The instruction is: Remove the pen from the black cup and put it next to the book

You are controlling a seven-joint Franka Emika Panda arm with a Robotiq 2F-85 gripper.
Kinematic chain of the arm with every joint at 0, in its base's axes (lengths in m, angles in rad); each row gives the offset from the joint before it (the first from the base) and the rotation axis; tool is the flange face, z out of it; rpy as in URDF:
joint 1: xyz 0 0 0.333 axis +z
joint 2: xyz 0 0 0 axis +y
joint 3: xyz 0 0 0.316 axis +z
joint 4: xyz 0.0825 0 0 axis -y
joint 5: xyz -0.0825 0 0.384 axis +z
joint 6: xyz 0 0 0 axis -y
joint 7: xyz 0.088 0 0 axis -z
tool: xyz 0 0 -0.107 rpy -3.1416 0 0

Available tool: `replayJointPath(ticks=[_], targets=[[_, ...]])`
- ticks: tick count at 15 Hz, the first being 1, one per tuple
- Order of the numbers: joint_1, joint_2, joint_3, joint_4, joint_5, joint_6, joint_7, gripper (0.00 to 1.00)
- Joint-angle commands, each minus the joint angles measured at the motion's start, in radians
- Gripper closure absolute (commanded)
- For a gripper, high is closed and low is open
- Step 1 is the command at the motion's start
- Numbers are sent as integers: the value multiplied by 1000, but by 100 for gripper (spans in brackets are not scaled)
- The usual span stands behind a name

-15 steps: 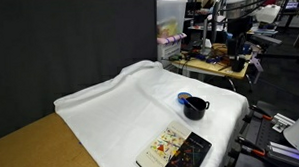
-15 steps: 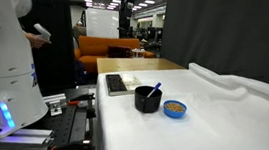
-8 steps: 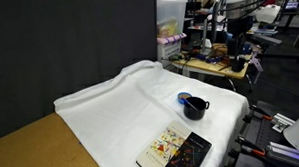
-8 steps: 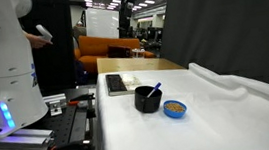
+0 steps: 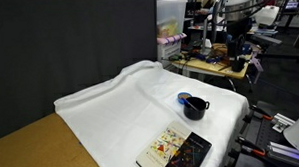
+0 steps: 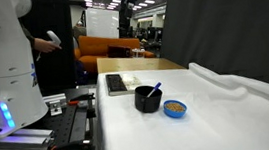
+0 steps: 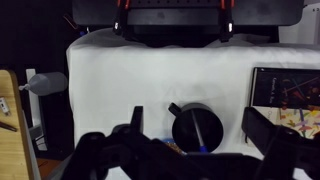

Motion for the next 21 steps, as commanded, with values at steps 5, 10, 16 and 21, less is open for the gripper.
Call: replayJointPath(ticks=[5,10,16,21], targets=[[42,162,66,76,-101,22,36,0],[67,297,82,181,-108,35,77,0],[80,348,66,221,-92,63,89,0],[80,353,66,228,-92,63,92,0]])
